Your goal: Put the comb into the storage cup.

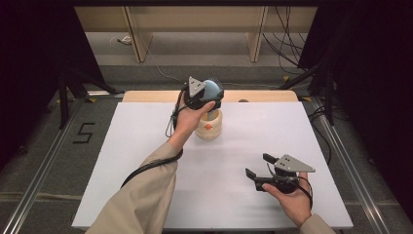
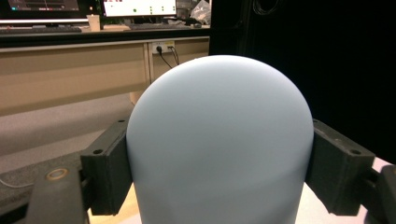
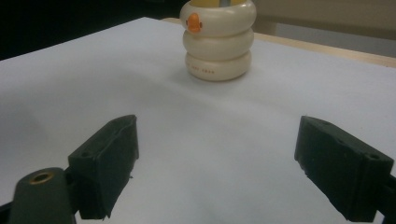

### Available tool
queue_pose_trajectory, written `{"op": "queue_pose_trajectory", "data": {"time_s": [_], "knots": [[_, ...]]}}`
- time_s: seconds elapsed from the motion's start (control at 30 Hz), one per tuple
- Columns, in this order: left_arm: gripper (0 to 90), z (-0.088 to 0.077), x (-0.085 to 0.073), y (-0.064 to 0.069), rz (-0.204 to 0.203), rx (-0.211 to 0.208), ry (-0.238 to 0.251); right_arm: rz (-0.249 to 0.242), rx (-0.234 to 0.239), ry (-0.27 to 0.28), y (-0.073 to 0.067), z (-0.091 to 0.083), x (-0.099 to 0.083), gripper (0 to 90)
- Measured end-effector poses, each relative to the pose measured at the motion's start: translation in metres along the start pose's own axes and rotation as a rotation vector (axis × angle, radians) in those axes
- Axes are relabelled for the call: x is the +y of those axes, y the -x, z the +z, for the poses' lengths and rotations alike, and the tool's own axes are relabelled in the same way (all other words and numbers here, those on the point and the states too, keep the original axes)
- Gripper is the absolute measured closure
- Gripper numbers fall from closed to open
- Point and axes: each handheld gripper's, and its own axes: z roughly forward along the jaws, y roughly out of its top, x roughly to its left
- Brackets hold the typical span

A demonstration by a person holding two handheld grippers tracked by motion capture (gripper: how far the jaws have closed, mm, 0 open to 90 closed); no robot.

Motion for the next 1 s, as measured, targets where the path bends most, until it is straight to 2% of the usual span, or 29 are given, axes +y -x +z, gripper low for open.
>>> {"op": "queue_pose_trajectory", "data": {"time_s": [0.3,0.47,0.73,1.0], "knots": [[19.0,-0.008,-0.001,0.002,0.014,-0.004,-0.01,-0.001,0.0,-0.001,-0.001,0.0,0.0,14.6],[19.0,-0.018,-0.001,0.004,0.028,-0.005,-0.022,-0.002,-0.001,-0.004,-0.001,0.001,0.0,14.6],[18.9,-0.032,-0.005,0.006,0.036,-0.001,-0.016,0.0,-0.002,-0.006,-0.001,0.001,0.0,14.6],[19.0,-0.047,-0.009,0.007,0.017,0.014,-0.008,0.003,-0.001,-0.01,-0.002,0.001,0.0,14.6]]}}
